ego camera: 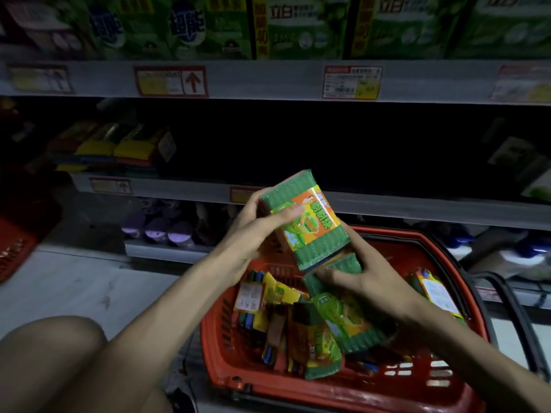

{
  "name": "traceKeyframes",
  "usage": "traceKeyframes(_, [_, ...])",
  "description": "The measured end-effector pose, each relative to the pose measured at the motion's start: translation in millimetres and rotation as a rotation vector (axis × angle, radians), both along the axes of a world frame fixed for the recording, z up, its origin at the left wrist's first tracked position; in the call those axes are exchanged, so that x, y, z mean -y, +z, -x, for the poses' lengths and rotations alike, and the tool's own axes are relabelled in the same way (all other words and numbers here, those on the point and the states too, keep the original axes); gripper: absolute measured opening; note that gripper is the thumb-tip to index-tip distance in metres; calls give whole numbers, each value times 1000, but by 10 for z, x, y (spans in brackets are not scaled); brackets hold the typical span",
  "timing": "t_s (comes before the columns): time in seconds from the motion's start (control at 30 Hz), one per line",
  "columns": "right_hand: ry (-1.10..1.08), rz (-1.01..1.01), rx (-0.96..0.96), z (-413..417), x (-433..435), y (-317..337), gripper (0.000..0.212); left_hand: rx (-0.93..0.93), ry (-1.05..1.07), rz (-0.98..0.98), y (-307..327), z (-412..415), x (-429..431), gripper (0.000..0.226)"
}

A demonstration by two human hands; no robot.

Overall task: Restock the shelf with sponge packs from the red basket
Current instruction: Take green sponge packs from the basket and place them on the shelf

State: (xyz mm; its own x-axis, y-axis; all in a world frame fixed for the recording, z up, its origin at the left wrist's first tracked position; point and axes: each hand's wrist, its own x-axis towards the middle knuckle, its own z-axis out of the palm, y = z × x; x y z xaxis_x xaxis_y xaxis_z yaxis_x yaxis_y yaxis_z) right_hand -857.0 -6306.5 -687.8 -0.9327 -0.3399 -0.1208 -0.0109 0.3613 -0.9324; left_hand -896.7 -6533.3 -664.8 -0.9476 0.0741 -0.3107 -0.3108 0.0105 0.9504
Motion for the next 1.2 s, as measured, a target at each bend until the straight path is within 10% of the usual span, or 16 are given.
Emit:
traceKeyframes(0.37, [-42,-68,-138,-143,147,55,66,-58,55,84,-38,-258,227,133])
traceKeyframes(0.77, [45,39,-132,-289,574,316,76,-328,403,41,256,-353,461,35])
traceKeyframes(1.2, [17,101,-175,307,1541,210,74,-356,558,-21,-7,-26,1001,29])
